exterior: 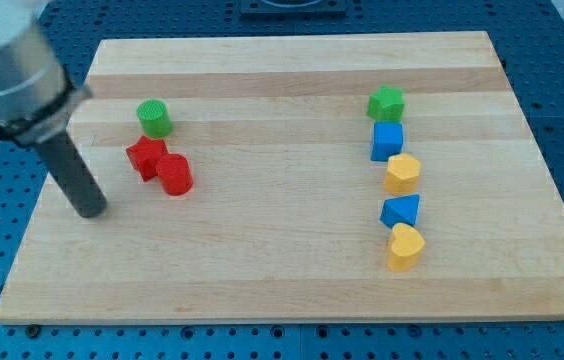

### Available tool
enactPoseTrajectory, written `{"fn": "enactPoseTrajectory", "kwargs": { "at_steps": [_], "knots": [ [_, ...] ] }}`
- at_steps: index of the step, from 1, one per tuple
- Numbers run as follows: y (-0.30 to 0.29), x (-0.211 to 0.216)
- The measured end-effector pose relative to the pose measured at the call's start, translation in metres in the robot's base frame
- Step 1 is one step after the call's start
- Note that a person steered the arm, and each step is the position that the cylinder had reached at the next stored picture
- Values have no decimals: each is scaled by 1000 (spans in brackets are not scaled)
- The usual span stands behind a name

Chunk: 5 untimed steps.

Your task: Push the red star right to the green circle

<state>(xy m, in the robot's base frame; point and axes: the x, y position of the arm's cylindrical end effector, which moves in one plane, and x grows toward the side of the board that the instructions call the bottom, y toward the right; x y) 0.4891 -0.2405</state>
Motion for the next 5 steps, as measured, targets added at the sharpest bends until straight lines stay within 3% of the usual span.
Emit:
{"fn": "enactPoseTrajectory", "kwargs": {
  "at_steps": [2,3,5],
  "knots": [
    [62,-41],
    [64,-85],
    [147,-116]
  ]
}}
